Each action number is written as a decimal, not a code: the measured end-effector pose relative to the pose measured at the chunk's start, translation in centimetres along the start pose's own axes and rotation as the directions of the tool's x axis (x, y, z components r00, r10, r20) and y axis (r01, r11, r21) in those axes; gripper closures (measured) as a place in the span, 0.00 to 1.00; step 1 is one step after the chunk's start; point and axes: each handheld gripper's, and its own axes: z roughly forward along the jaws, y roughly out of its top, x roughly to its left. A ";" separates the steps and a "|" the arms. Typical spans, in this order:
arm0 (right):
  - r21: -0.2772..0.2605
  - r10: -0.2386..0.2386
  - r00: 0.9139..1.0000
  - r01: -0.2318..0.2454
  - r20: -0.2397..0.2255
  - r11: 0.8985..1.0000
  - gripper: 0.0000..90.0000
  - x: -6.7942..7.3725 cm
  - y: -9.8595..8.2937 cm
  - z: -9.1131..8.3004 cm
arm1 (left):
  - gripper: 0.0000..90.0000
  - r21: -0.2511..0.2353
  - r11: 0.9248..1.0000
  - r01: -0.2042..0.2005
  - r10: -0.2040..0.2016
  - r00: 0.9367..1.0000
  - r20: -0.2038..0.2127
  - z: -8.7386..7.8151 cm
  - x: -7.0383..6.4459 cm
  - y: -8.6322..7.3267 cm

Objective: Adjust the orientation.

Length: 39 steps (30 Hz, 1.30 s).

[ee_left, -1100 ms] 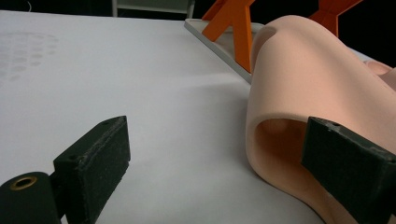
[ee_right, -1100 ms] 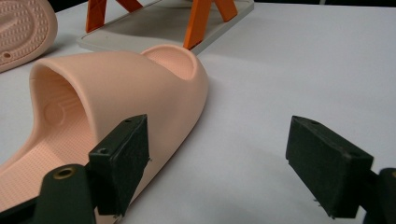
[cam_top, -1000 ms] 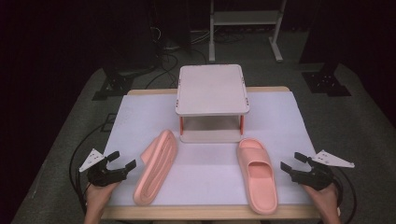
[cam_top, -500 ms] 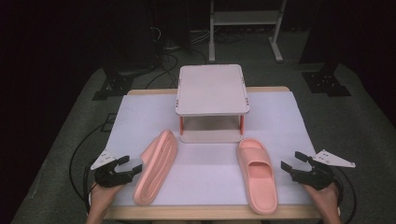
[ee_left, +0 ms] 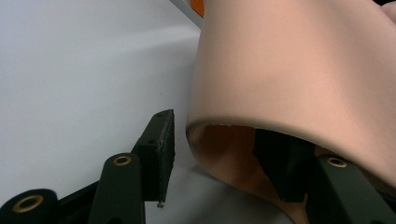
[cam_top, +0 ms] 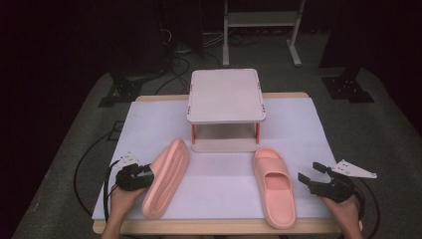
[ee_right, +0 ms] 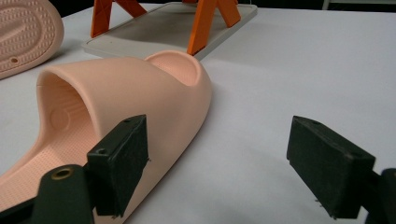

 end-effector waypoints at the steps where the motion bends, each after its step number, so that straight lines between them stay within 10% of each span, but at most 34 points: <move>1: 0.002 -0.003 1.000 0.003 -0.001 1.000 0.23 0.0 0.0 0.0 | 0.55 -0.002 1.000 0.002 -0.001 1.000 0.006 0.1 0.0 0.0; 39: 0.007 -0.010 1.000 0.010 -0.014 1.000 0.23 0.1 0.0 0.1 | 0.55 -0.068 0.998 -0.015 0.021 0.996 0.087 0.9 -3.3 1.0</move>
